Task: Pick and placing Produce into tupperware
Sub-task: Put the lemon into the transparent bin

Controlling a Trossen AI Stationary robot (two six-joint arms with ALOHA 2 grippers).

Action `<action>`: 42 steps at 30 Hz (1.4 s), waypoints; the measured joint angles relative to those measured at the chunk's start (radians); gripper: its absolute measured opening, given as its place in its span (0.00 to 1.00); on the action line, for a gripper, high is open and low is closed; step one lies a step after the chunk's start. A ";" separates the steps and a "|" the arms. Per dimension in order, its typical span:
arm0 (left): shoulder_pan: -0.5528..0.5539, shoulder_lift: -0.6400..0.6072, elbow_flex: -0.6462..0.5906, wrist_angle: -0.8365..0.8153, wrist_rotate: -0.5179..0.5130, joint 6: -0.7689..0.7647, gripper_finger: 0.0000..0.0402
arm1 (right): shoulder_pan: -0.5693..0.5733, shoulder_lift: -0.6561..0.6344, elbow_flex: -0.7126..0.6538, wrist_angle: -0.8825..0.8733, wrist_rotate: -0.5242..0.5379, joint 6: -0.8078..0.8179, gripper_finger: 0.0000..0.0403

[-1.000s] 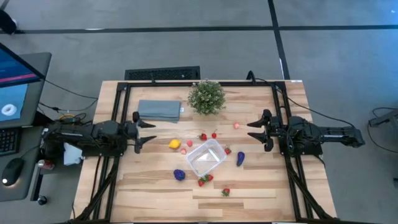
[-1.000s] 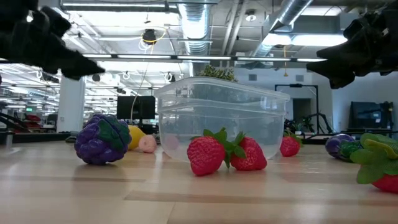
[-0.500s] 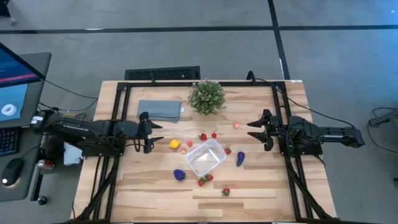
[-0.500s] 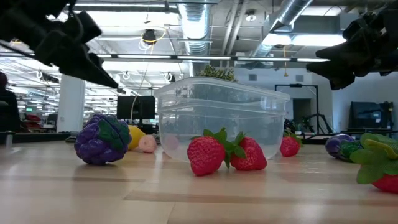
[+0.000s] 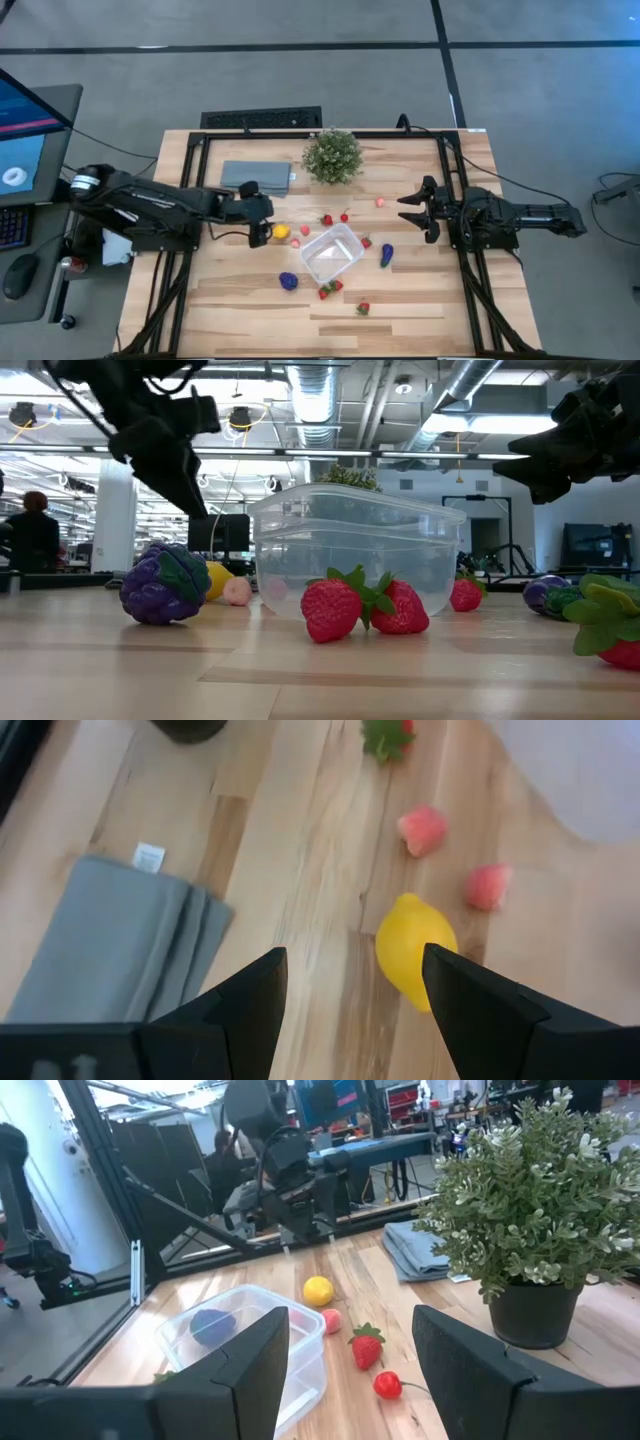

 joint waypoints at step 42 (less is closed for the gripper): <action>0.001 0.218 0.101 -0.001 0.127 0.011 0.56 | 0.000 0.188 0.000 0.000 -0.007 0.061 0.59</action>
